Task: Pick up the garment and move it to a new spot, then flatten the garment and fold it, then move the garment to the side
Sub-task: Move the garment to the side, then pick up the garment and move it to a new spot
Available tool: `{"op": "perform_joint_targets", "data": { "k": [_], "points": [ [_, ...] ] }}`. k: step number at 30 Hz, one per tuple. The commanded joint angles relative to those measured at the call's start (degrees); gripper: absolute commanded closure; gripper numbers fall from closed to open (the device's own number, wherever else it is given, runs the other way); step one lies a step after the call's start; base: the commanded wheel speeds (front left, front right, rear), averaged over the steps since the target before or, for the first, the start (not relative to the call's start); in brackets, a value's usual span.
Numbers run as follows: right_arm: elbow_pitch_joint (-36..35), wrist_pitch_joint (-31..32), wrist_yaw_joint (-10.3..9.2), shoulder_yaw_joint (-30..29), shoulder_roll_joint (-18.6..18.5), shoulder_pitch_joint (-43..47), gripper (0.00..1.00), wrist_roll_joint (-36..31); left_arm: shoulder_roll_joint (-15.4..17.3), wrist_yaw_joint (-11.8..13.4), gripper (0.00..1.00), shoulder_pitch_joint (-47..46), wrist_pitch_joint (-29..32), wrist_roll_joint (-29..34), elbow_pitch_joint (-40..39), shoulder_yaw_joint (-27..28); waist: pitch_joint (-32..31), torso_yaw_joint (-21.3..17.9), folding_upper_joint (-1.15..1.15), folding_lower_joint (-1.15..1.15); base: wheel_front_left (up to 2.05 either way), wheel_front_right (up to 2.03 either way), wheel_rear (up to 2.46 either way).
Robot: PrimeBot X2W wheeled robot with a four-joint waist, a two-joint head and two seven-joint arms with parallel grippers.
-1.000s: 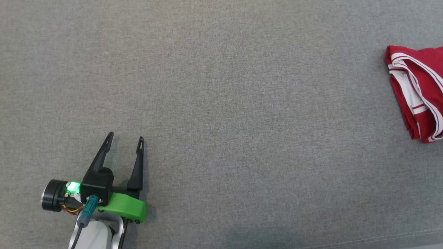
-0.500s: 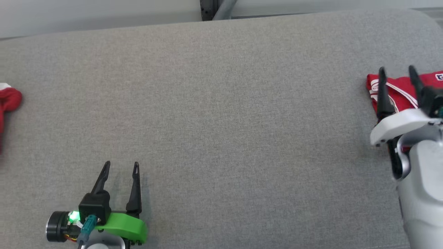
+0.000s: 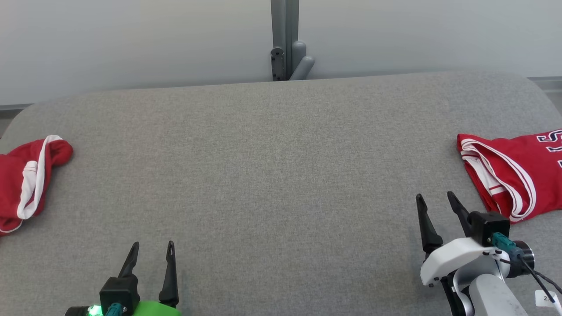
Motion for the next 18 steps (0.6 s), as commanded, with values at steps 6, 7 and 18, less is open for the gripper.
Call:
{"op": "perform_joint_targets", "data": {
  "k": [6, 7, 18],
  "points": [
    [-3.57, -0.17, -0.11, 1.47, 0.40, 3.13, 0.00, -0.44, -0.10, 0.26, 0.00, 1.87, -0.01, -0.76, -0.47, 0.94, -3.06, 0.21, 0.46, 0.00, 0.00, 0.00, 0.00],
    [-4.06, -0.17, -0.11, 1.58, 0.54, 3.41, 0.00, -0.52, -0.14, 0.19, 0.00, 2.03, -0.01, -0.73, -0.44, 0.92, -3.35, 0.18, 0.46, 0.00, 0.00, 0.00, 0.00],
    [-6.99, -0.17, -0.11, 1.51, 0.94, 6.64, 0.00, -0.09, -0.21, 0.74, 0.00, 3.28, -0.01, -1.82, -0.87, 0.86, -5.88, -0.04, 0.46, 0.00, 0.00, 0.00, 0.00]
  ]
}}
